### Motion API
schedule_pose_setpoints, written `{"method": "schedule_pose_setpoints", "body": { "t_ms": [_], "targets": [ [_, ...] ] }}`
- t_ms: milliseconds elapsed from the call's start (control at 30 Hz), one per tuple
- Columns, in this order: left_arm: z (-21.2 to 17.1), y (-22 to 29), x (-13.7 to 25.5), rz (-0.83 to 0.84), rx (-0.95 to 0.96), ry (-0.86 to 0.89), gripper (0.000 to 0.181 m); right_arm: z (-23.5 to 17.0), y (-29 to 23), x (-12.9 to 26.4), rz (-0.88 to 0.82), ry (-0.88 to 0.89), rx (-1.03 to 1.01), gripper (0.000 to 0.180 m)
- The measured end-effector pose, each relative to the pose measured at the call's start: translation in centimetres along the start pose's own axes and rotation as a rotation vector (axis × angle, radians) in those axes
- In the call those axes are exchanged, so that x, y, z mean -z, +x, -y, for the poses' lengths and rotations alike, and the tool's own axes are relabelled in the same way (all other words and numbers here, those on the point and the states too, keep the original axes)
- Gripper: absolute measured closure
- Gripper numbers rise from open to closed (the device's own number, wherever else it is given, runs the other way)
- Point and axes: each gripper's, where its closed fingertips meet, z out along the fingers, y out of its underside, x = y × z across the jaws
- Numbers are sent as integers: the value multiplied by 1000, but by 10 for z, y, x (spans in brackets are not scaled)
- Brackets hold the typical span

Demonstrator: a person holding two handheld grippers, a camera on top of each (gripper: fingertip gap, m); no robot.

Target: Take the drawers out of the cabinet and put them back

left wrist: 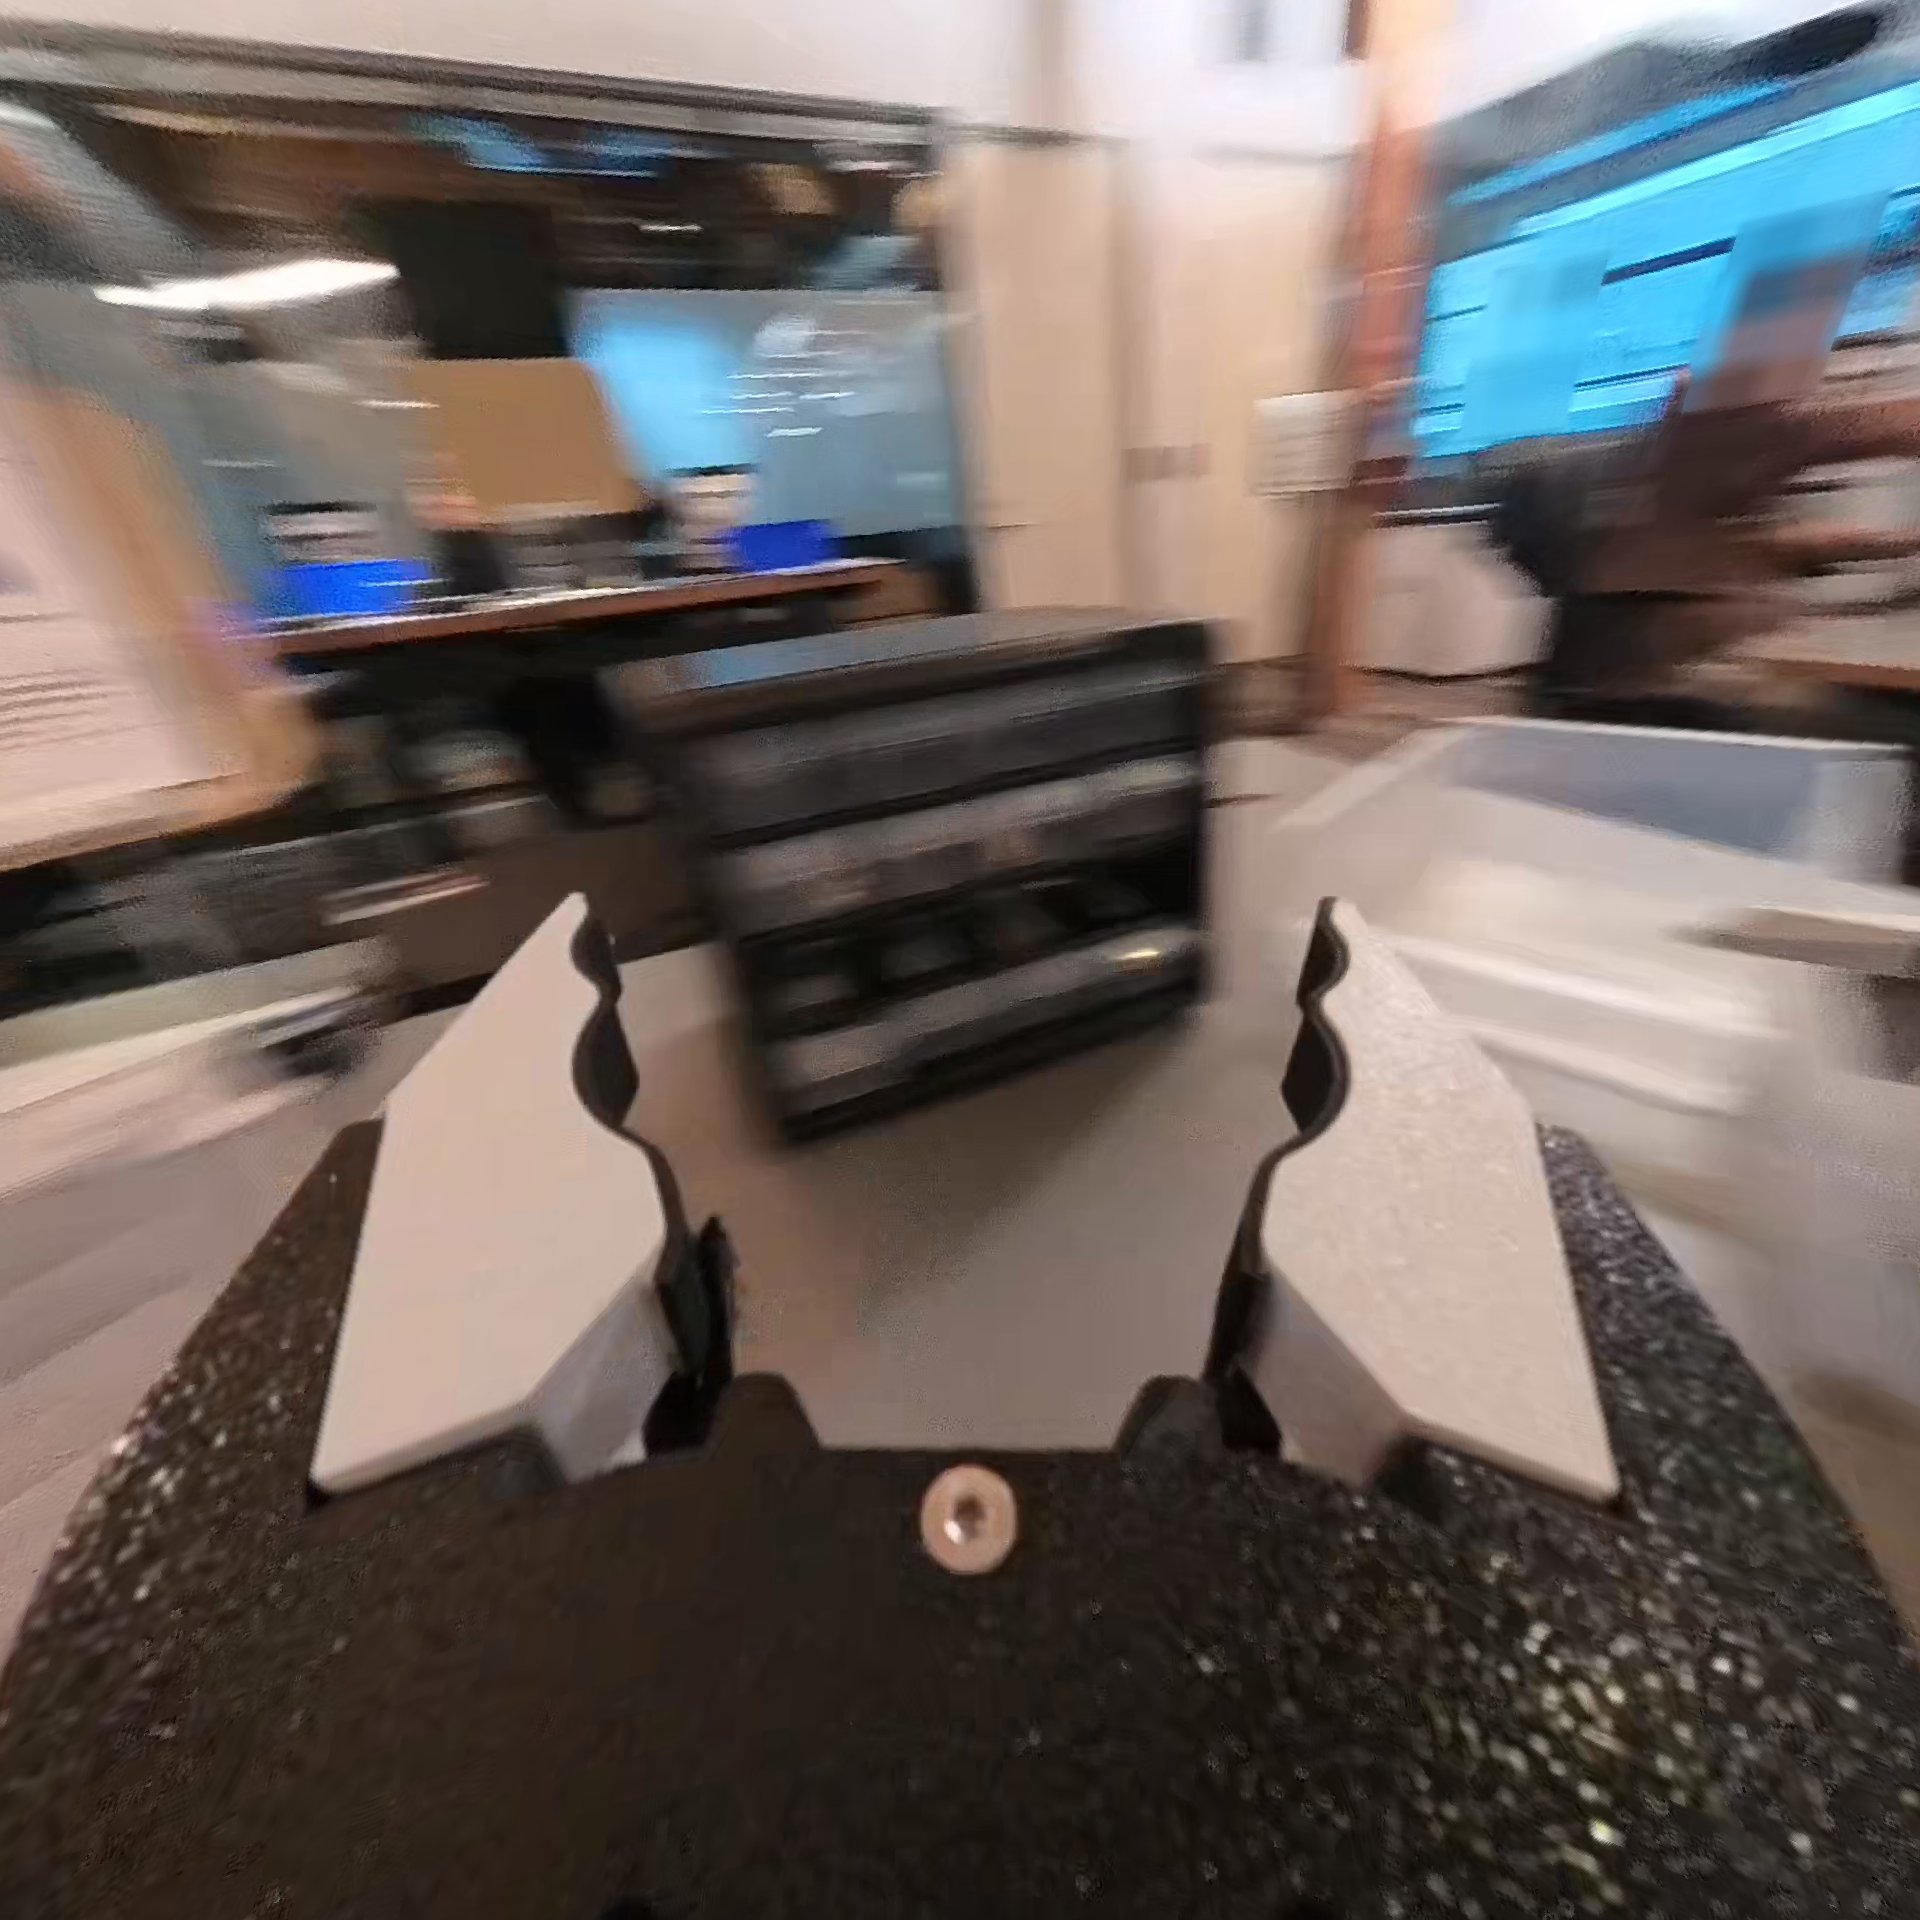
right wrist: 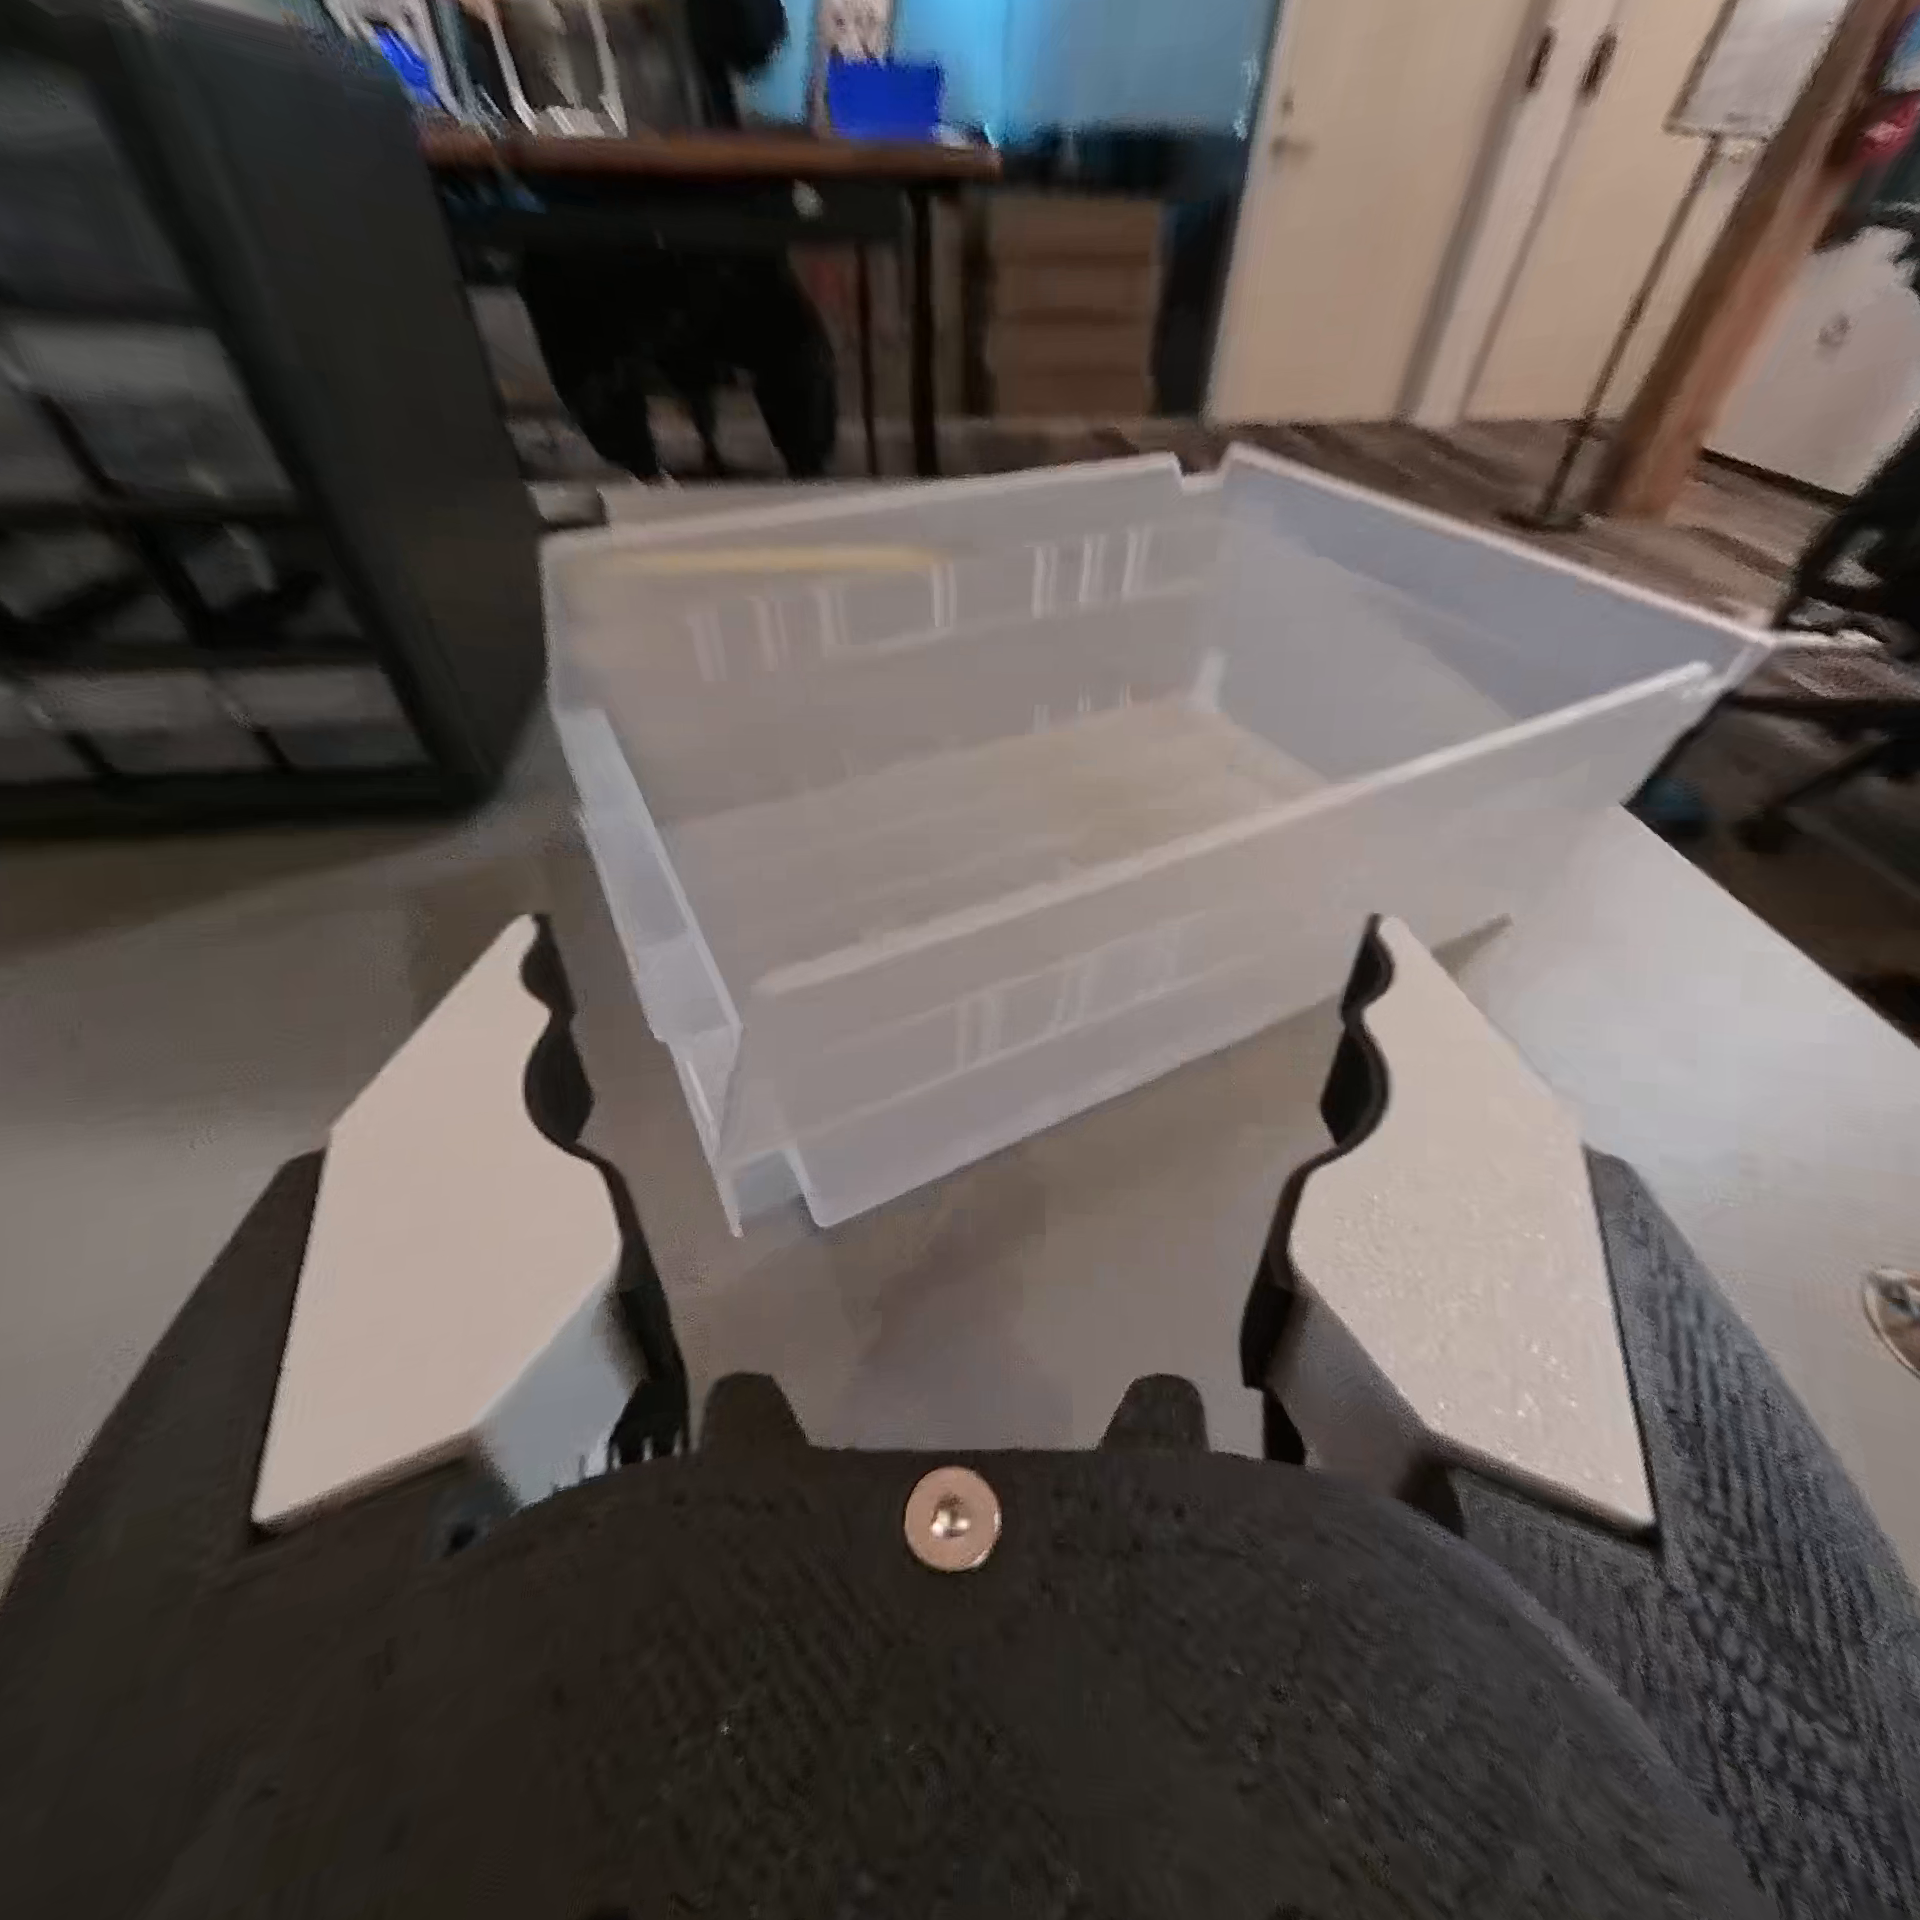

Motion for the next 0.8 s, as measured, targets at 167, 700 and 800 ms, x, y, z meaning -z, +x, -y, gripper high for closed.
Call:
{"method": "schedule_pose_setpoints", "body": {
  "t_ms": [167, 700, 800],
  "targets": [
    [-65, -193, 96, 622, -12, -211, 47, -28, 9, -18, -116, -173, 55, 38],
    [-138, -295, 206, 852, 98, -478, 92, -38, 115, -11, -18, -321, -57, 152],
    [-138, -313, 201, 798, 89, -461, 115, -37, 137, -25, 42, -368, -41, 159]
  ]
}}
